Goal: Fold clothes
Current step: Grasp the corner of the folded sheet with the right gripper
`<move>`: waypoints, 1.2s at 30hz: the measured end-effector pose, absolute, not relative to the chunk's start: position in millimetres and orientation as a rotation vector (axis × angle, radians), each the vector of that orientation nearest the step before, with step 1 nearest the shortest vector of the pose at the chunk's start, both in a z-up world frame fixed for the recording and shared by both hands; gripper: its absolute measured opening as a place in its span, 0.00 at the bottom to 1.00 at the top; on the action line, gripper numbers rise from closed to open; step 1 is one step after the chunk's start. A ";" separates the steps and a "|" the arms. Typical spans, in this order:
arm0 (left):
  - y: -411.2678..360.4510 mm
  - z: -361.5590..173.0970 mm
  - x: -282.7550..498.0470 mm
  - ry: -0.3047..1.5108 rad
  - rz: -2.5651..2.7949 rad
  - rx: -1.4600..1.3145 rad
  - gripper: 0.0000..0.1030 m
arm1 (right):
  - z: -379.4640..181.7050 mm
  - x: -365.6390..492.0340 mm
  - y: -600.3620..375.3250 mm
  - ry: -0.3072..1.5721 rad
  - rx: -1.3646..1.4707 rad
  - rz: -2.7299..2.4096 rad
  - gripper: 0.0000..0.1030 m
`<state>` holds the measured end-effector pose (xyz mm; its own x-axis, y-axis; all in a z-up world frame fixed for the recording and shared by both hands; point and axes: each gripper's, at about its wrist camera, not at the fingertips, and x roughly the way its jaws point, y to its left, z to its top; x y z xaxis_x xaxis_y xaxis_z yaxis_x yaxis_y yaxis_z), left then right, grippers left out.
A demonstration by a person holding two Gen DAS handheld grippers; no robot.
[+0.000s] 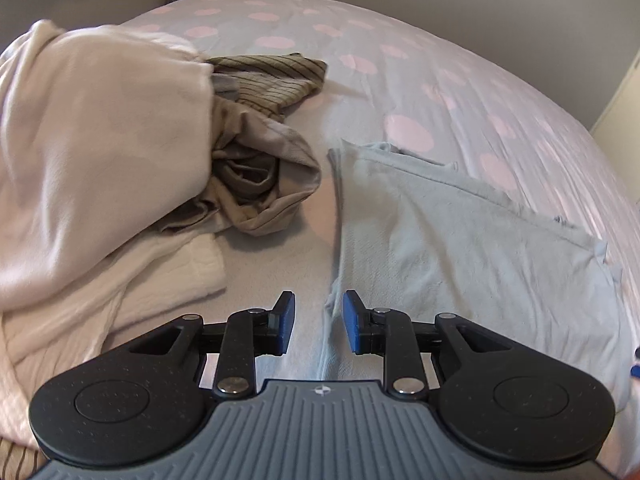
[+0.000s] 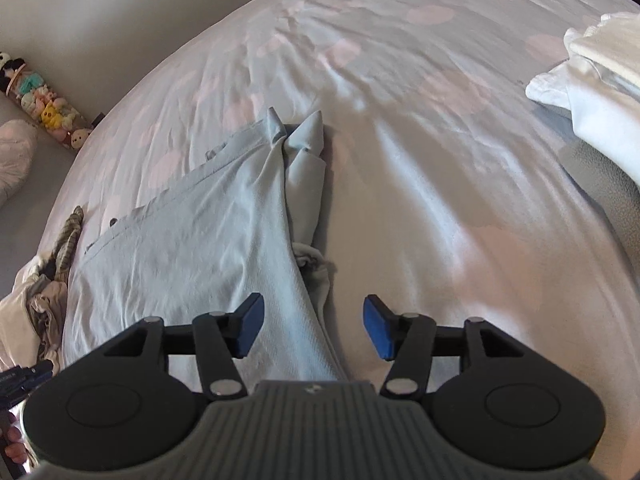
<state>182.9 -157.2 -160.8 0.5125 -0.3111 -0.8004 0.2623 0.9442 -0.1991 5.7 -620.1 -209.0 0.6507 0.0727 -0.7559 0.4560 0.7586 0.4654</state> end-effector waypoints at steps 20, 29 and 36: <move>-195.6 -184.2 231.8 0.955 -0.480 0.082 0.27 | -218.6 104.1 -631.6 0.893 0.601 -0.240 0.66; -186.7 -180.7 234.6 0.959 -0.479 0.069 0.27 | -223.7 126.8 -633.0 0.950 0.538 -0.225 0.66; -181.7 -179.5 236.5 0.952 -0.451 0.074 0.27 | -206.1 119.9 -651.8 0.895 0.570 -0.242 0.66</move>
<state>236.5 -181.7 -179.5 0.4949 -0.3400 -0.7997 0.4041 0.9048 -0.1346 119.9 -651.8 -206.1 0.6113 0.0339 -0.7907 0.4274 0.8267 0.3659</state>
